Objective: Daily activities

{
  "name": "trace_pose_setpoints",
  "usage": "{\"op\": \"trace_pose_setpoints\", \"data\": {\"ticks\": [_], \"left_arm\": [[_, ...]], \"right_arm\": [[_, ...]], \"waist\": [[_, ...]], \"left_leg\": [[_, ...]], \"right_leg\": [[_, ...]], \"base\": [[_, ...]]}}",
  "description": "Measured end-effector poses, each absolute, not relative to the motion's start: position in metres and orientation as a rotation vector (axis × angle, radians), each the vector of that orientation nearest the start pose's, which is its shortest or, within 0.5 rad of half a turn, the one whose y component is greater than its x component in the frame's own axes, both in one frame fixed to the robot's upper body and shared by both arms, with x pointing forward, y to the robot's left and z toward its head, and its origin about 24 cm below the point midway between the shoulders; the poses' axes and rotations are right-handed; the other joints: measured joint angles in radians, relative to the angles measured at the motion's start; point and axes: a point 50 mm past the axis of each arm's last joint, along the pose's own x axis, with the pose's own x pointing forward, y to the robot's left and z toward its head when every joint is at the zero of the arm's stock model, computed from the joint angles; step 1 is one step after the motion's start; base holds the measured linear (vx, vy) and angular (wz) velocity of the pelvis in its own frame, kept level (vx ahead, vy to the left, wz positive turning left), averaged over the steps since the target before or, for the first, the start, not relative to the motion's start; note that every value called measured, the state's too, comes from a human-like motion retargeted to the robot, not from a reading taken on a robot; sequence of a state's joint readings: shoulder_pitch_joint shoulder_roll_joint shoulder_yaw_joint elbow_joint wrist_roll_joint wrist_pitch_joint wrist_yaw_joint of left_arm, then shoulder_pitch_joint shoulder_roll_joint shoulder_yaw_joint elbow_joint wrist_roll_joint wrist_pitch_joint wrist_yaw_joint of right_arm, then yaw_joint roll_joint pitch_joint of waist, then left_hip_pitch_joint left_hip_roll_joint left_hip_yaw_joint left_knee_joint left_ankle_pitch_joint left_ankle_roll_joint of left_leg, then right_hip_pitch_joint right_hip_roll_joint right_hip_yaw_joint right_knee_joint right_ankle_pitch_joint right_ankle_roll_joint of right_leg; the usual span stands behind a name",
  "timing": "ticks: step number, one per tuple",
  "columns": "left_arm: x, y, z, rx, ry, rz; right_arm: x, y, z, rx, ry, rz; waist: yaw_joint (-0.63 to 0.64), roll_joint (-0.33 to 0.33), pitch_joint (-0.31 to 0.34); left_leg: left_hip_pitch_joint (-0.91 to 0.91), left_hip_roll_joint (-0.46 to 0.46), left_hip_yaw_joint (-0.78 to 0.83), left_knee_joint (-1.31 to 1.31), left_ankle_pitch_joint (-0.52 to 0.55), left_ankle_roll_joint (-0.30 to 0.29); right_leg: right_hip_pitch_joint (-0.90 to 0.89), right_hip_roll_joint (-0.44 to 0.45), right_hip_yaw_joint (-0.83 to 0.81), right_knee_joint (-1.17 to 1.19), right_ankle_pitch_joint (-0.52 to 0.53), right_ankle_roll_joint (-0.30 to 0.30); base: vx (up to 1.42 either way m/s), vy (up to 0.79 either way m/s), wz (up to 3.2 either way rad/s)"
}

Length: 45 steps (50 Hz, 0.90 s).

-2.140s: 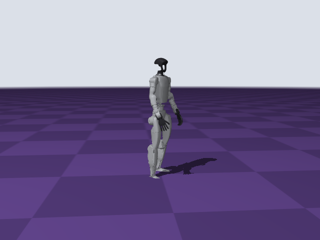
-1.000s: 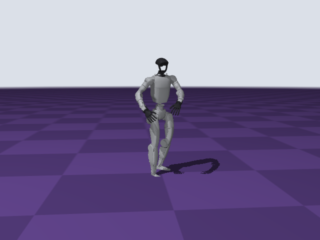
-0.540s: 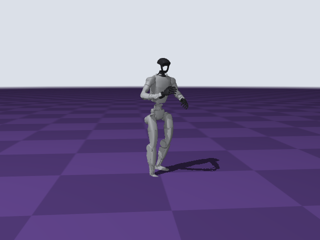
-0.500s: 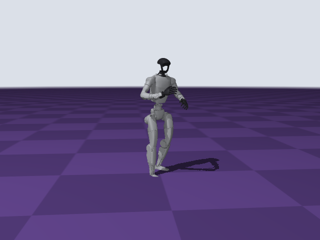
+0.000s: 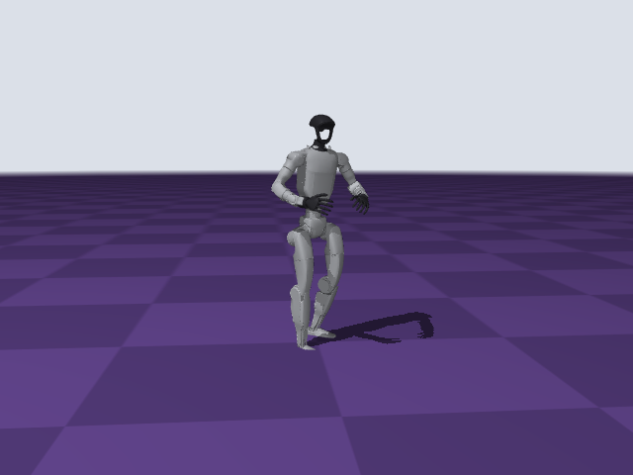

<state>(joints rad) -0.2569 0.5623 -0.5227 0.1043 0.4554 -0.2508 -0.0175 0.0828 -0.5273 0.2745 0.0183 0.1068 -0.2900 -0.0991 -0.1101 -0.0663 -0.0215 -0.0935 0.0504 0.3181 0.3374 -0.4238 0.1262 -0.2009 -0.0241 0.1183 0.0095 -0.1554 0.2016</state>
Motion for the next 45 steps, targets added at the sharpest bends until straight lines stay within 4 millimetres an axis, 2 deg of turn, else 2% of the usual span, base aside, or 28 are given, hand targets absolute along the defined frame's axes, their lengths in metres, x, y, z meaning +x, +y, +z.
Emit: {"op": "trace_pose_setpoints", "data": {"ticks": [5,10,15,20,25,30,45], "left_arm": [[0.268,0.127,0.056,0.966,-0.285,-0.595],[0.255,0.146,0.039,0.915,-0.171,-0.562],[0.236,0.168,0.020,0.881,-0.047,-0.522],[0.218,0.185,0.005,0.845,0.060,-0.482],[0.208,0.194,-0.006,0.796,0.127,-0.433],[0.207,0.196,-0.010,0.744,0.140,-0.367],[0.216,0.188,-0.007,0.645,0.084,-0.233]], "right_arm": [[0.235,-0.192,0.048,-0.327,-0.137,0.142],[0.257,-0.189,0.074,-0.351,-0.243,0.133],[0.281,-0.182,0.103,-0.457,-0.347,0.159],[0.306,-0.178,0.119,-0.597,-0.381,0.175],[0.328,-0.177,0.122,-0.713,-0.353,0.175],[0.339,-0.177,0.119,-0.789,-0.331,0.175],[0.335,-0.190,0.119,-0.837,-0.376,0.077]], "waist": [[-0.001,0.010,-0.001],[0.024,0.009,0.003],[0.066,0.001,0.003],[0.114,-0.011,-0.001],[0.154,-0.020,-0.004],[0.179,-0.023,-0.007],[0.199,-0.008,-0.015]], "left_leg": [[0.002,0.007,0.000,0.016,-0.008,0.002],[0.001,0.011,0.006,0.025,-0.013,0.007],[0.001,0.004,0.008,0.017,-0.003,0.011],[0.007,-0.010,0.003,-0.008,0.016,0.012],[0.015,-0.024,-0.007,-0.039,0.037,0.009],[0.021,-0.035,-0.025,-0.066,0.053,0.006],[0.019,-0.050,-0.075,-0.099,0.071,-0.002]], "right_leg": [[0.011,0.003,-0.006,0.002,-0.007,-0.001],[0.014,0.002,-0.011,0.007,-0.014,0.002],[0.014,-0.007,-0.020,0.010,-0.019,0.004],[0.016,-0.021,-0.036,0.011,-0.023,0.004],[0.018,-0.036,-0.058,0.014,-0.029,0.004],[0.021,-0.048,-0.084,0.018,-0.037,0.002],[0.036,-0.070,-0.144,0.015,-0.052,-0.002]], "base": [[0.00,0.00,0.00],[0.00,0.00,0.00],[0.00,0.00,0.00],[0.00,0.00,0.19],[0.00,-0.01,0.24],[0.00,0.00,0.28],[0.01,0.00,0.22]]}}
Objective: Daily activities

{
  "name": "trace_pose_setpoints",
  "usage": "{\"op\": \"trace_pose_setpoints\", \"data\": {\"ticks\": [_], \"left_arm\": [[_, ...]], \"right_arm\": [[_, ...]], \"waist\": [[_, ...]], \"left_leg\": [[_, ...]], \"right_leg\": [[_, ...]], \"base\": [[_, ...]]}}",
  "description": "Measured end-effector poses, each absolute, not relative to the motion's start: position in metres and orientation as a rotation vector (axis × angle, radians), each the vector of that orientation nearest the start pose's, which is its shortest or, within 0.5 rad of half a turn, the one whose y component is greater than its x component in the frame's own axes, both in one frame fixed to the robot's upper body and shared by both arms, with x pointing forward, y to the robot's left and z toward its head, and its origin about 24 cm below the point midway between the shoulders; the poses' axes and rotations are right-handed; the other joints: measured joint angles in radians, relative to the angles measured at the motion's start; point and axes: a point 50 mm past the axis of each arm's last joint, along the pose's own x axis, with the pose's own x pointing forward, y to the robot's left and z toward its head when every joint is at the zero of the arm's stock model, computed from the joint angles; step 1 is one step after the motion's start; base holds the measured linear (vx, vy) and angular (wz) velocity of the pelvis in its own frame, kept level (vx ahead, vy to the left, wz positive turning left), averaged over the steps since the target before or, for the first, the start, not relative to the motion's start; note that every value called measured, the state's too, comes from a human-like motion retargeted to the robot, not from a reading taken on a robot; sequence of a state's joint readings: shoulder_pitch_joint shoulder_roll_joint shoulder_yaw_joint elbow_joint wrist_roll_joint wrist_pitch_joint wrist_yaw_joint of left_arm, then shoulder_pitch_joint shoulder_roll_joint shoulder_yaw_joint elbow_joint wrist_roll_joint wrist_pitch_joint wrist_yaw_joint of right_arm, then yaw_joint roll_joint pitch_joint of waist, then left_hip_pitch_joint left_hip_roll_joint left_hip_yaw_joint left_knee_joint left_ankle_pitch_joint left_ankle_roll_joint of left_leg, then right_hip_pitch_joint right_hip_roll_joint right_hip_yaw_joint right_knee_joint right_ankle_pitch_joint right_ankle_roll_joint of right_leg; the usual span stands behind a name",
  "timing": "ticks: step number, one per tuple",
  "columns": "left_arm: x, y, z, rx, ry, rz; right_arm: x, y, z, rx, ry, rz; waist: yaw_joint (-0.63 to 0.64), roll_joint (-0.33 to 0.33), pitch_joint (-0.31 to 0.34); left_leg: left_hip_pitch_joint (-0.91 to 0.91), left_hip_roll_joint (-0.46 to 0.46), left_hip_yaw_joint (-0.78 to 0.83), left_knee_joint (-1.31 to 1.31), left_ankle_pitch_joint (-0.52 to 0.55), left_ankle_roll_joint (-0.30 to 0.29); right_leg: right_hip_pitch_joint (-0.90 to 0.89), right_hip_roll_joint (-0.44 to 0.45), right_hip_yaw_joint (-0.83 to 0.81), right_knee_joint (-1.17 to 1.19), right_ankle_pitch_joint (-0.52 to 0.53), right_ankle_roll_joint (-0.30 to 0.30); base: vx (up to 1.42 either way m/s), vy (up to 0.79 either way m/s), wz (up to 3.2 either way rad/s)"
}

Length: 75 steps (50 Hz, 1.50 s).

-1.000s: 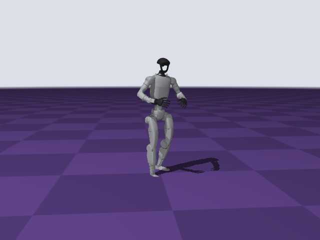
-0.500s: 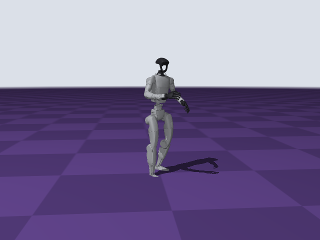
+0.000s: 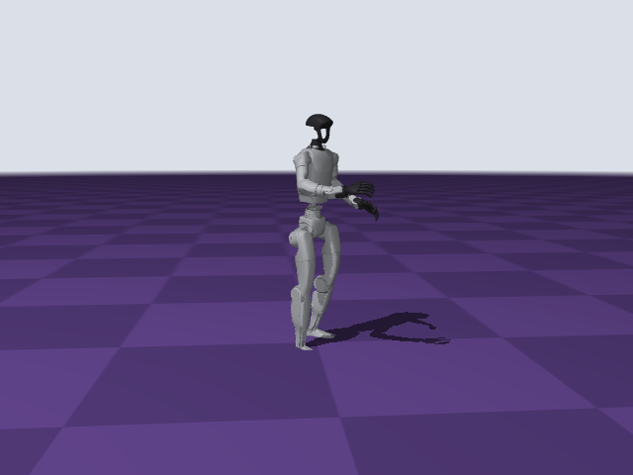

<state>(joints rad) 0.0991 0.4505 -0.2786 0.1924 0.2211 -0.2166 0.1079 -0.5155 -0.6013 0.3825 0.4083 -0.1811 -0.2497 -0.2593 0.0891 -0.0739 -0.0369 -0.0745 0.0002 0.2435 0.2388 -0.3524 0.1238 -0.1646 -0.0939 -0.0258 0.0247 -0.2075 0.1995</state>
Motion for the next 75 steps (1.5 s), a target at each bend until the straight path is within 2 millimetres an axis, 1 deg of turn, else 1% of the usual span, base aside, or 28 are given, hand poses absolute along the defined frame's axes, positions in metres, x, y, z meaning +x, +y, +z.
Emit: {"op": "trace_pose_setpoints", "data": {"ticks": [10,15,20,23,33,42,48,53,62,75], "left_arm": [[0.214,0.179,-0.006,0.605,0.065,-0.272],[0.215,0.181,0.000,0.628,0.039,-0.285],[0.225,0.194,0.023,0.714,-0.054,-0.247],[0.230,0.196,0.035,0.752,-0.105,-0.236],[0.248,0.192,0.065,0.861,-0.251,-0.230],[0.255,0.183,0.082,0.935,-0.333,-0.283],[0.257,0.179,0.089,0.994,-0.364,-0.338],[0.259,0.176,0.092,1.032,-0.379,-0.369],[0.262,0.170,0.096,1.066,-0.414,-0.397],[0.267,0.164,0.098,1.099,-0.434,-0.420]], "right_arm": [[0.326,-0.196,0.117,-0.790,-0.390,0.037],[0.318,-0.195,0.113,-0.750,-0.398,0.035],[0.307,-0.194,0.111,-0.719,-0.418,0.029],[0.300,-0.193,0.111,-0.710,-0.433,0.026],[0.283,-0.190,0.108,-0.753,-0.438,0.077],[0.275,-0.187,0.107,-0.822,-0.419,0.193],[0.272,-0.186,0.108,-0.860,-0.407,0.256],[0.271,-0.186,0.110,-0.869,-0.400,0.276],[0.271,-0.187,0.112,-0.874,-0.408,0.259],[0.273,-0.193,0.112,-0.959,-0.399,0.242]], "waist": [[0.005,0.021,-0.015],[-0.001,0.034,-0.025],[-0.011,0.046,-0.040],[-0.021,0.049,-0.048],[-0.049,0.057,-0.073],[-0.064,0.060,-0.089],[-0.073,0.063,-0.099],[-0.081,0.066,-0.107],[-0.093,0.069,-0.121],[-0.099,0.070,-0.135]], "left_leg": [[-0.005,-0.004,-0.009,-0.015,0.000,-0.005],[-0.009,-0.003,-0.010,-0.021,-0.002,-0.006],[-0.016,-0.001,-0.010,-0.024,-0.004,-0.008],[-0.020,0.001,-0.010,-0.024,-0.005,-0.009],[-0.036,0.012,-0.014,-0.024,-0.009,-0.017],[-0.046,0.021,-0.016,-0.034,-0.007,-0.024],[-0.053,0.026,-0.020,-0.043,-0.003,-0.029],[-0.058,0.029,-0.023,-0.054,0.002,-0.033],[-0.066,0.031,-0.031,-0.077,0.012,-0.041],[-0.068,0.027,-0.036,-0.122,0.036,-0.045]], "right_leg": [[0.004,-0.007,-0.020,-0.011,0.000,0.002],[0.005,-0.007,-0.023,-0.021,0.006,0.001],[0.006,-0.005,-0.022,-0.033,0.014,-0.002],[0.005,-0.003,-0.021,-0.040,0.019,-0.004],[0.006,0.006,-0.019,-0.061,0.038,-0.013],[0.006,0.014,-0.016,-0.079,0.055,-0.022],[0.000,0.019,-0.016,-0.082,0.062,-0.027],[-0.006,0.022,-0.016,-0.082,0.065,-0.031],[-0.017,0.024,-0.020,-0.083,0.069,-0.034],[-0.034,0.024,-0.019,-0.083,0.077,-0.037]], "base": [[0.00,0.00,0.00],[0.00,0.00,0.00],[0.00,0.00,0.00],[0.00,0.00,0.00],[0.00,0.00,0.00],[0.00,0.00,0.00],[0.00,0.00,0.00],[0.00,0.00,0.00],[0.00,0.00,0.00],[0.00,0.00,0.00]]}}
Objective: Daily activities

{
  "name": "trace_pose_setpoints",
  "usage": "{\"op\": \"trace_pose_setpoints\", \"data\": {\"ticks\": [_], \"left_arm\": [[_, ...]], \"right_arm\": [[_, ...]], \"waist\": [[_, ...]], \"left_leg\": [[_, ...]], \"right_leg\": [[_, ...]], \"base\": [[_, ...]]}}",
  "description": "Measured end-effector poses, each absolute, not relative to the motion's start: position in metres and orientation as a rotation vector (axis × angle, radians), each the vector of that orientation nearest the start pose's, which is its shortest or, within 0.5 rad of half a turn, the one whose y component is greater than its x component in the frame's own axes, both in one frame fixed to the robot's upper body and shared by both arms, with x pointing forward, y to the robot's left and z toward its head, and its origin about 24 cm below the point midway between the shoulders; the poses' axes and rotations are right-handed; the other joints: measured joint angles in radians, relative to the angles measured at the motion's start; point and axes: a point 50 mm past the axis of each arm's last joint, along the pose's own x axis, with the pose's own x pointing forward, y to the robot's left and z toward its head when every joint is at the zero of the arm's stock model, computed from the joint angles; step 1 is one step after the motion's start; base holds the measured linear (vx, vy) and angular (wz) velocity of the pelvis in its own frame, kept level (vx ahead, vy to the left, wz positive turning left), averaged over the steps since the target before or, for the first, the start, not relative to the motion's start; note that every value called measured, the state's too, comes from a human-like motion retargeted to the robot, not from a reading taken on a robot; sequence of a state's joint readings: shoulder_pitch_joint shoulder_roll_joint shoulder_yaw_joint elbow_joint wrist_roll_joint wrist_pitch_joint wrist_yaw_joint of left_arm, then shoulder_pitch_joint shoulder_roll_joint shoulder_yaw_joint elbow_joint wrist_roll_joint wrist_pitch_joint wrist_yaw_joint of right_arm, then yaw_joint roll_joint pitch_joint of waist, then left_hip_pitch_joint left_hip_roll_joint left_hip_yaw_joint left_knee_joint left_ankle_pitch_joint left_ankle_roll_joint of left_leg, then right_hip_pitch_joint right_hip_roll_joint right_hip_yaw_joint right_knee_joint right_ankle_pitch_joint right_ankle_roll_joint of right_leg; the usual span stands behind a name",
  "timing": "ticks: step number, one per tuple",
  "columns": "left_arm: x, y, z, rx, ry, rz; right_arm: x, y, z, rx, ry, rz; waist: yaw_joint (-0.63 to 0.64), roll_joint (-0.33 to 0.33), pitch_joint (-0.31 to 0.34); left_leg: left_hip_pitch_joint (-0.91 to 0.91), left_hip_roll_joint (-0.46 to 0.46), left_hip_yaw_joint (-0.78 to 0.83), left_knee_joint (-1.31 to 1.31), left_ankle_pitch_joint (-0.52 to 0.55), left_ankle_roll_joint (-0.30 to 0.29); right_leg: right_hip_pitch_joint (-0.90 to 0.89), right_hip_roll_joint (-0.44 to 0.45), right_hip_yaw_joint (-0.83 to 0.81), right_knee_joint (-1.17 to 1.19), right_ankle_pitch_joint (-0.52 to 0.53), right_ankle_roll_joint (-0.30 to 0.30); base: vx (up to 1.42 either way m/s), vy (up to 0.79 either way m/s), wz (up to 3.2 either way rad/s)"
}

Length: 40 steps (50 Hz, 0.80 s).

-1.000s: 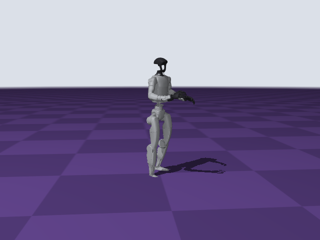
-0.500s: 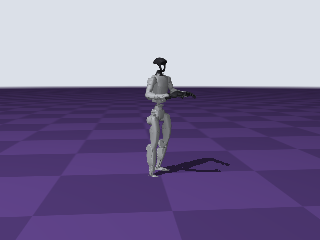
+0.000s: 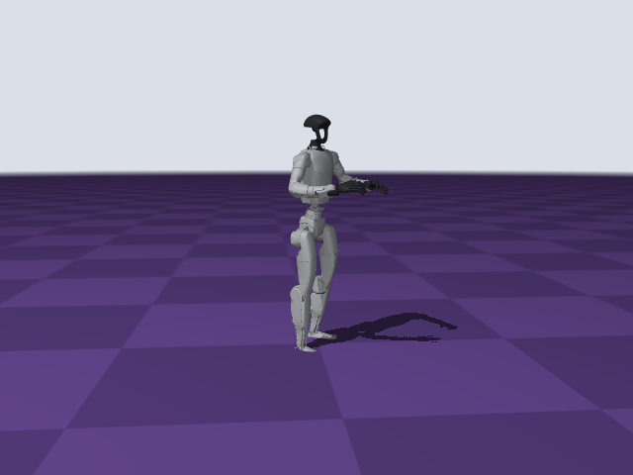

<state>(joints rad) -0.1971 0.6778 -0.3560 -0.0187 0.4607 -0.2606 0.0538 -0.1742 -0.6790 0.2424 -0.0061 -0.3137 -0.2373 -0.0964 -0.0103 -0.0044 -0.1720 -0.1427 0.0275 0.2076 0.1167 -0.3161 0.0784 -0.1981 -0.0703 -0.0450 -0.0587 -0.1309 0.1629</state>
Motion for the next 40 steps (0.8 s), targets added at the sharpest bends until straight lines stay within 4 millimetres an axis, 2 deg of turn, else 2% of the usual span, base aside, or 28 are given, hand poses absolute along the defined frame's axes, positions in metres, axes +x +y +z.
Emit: {"op": "trace_pose_setpoints", "data": {"ticks": [15,25,40], "left_arm": [[0.270,0.158,0.100,1.045,-0.441,-0.417],[0.270,0.152,0.101,1.011,-0.435,-0.462],[0.272,0.149,0.099,0.977,-0.384,-0.512]], "right_arm": [[0.272,-0.199,0.110,-1.074,-0.365,0.269],[0.273,-0.192,0.111,-1.149,-0.336,0.405],[0.274,-0.182,0.112,-1.152,-0.263,0.585]], "waist": [[0.006,-0.003,-0.015],[0.009,-0.005,-0.022],[0.003,-0.001,-0.027]], "left_leg": [[-0.002,-0.003,-0.004,-0.053,0.028,-0.002],[-0.002,-0.002,-0.009,-0.079,0.044,-0.005],[-0.006,0.002,-0.021,-0.102,0.061,-0.012]], "right_leg": [[-0.021,0.001,0.007,-0.001,0.010,-0.002],[-0.031,0.003,0.015,-0.001,0.017,-0.008],[-0.041,0.009,0.020,-0.001,0.023,-0.015]], "base": [[0.00,0.00,0.00],[0.00,0.00,0.00],[0.00,0.00,0.00]]}}
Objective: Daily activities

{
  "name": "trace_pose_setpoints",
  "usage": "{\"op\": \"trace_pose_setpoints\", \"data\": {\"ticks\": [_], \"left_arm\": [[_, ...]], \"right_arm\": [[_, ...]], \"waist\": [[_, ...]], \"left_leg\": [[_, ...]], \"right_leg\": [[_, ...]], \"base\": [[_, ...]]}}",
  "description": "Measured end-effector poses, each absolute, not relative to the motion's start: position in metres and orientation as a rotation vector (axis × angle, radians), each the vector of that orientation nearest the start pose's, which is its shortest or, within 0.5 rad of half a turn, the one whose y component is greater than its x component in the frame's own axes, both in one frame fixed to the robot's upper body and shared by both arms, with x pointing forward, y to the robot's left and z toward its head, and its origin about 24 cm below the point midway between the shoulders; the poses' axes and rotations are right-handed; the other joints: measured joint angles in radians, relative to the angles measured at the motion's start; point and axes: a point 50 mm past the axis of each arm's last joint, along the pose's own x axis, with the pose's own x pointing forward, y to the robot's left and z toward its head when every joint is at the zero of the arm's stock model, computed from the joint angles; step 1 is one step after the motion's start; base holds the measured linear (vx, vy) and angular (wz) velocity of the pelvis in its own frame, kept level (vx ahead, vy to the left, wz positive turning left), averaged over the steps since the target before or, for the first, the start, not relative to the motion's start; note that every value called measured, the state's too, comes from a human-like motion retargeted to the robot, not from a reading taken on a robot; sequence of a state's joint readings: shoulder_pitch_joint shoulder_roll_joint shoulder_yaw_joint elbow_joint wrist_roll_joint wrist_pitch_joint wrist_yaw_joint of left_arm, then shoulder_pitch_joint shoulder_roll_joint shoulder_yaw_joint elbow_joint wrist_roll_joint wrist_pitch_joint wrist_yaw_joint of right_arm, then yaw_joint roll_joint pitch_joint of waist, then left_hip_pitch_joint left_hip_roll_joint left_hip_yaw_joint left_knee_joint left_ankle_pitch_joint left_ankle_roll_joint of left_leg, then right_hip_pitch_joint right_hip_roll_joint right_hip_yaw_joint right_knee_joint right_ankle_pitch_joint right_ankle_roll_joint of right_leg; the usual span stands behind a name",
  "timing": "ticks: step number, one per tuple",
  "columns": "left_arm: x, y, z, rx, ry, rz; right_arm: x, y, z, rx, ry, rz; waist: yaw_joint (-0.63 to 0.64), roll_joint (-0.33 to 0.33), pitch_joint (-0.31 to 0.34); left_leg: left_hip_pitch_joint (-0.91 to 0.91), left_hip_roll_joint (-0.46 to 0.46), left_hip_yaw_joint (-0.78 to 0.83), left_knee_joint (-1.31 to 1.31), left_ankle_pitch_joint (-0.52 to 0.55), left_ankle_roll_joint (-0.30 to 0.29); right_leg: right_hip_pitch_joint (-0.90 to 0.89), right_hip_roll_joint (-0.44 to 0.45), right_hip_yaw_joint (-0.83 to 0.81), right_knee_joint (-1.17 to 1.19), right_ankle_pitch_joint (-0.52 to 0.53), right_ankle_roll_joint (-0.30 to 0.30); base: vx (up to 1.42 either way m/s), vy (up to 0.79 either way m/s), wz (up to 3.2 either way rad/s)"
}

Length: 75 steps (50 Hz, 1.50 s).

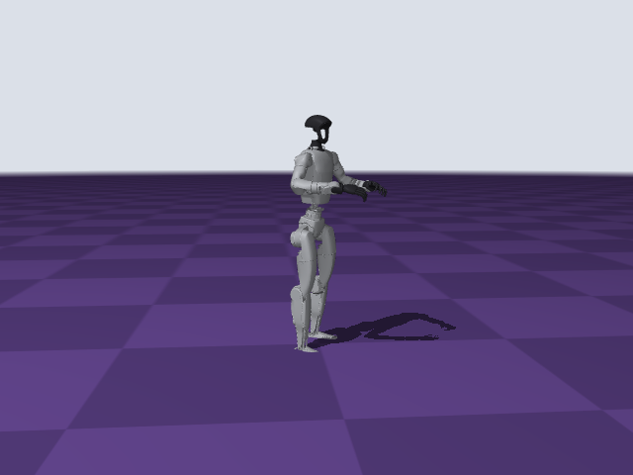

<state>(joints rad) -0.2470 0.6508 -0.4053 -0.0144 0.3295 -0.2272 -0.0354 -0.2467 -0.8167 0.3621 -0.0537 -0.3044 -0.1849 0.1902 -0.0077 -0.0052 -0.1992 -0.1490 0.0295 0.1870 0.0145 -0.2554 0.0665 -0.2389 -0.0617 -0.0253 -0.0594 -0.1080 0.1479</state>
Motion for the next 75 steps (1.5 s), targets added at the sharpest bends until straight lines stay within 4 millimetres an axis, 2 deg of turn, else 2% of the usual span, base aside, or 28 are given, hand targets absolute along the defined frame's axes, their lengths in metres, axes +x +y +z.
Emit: {"op": "trace_pose_setpoints", "data": {"ticks": [18,28,39,53,67,75], "left_arm": [[0.273,0.148,0.101,0.945,-0.367,-0.533],[0.272,0.149,0.102,0.945,-0.369,-0.540],[0.270,0.151,0.100,0.924,-0.363,-0.518],[0.269,0.152,0.096,0.864,-0.315,-0.554],[0.265,0.154,0.096,0.835,-0.287,-0.598],[0.253,0.164,0.079,0.831,-0.206,-0.619]], "right_arm": [[0.273,-0.172,0.120,-1.120,-0.269,0.672],[0.276,-0.165,0.134,-1.123,-0.336,0.659],[0.283,-0.164,0.138,-1.231,-0.338,0.664],[0.293,-0.159,0.133,-1.360,-0.228,0.810],[0.301,-0.156,0.130,-1.560,-0.129,0.937],[0.311,-0.160,0.133,-1.624,-0.119,0.909]], "waist": [[0.001,0.003,0.004],[0.003,0.007,0.003],[0.005,0.012,0.001],[0.010,0.012,0.000],[0.010,-0.006,-0.002],[0.009,-0.017,0.002]], "left_leg": [[0.000,0.004,-0.005,-0.013,0.008,-0.006],[-0.006,0.007,-0.003,-0.011,0.005,-0.008],[-0.010,0.010,-0.001,-0.007,0.001,-0.013],[-0.010,0.020,0.000,-0.006,0.003,-0.019],[-0.001,0.022,-0.001,-0.028,0.020,-0.019],[0.006,0.021,0.004,-0.055,0.035,-0.021]], "right_leg": [[-0.005,0.005,0.002,0.000,0.001,-0.004],[-0.010,0.007,0.002,0.000,0.001,-0.001],[-0.012,0.011,0.007,0.000,0.001,-0.002],[-0.014,0.021,0.026,0.000,0.007,-0.011],[-0.016,0.025,0.031,-0.001,0.007,-0.016],[-0.022,0.027,0.028,-0.001,0.007,-0.014]], "base": [[0.00,0.00,0.00],[0.00,0.00,0.00],[0.00,0.00,0.00],[0.00,0.00,0.00],[0.00,0.00,0.00],[0.00,0.00,0.00]]}}
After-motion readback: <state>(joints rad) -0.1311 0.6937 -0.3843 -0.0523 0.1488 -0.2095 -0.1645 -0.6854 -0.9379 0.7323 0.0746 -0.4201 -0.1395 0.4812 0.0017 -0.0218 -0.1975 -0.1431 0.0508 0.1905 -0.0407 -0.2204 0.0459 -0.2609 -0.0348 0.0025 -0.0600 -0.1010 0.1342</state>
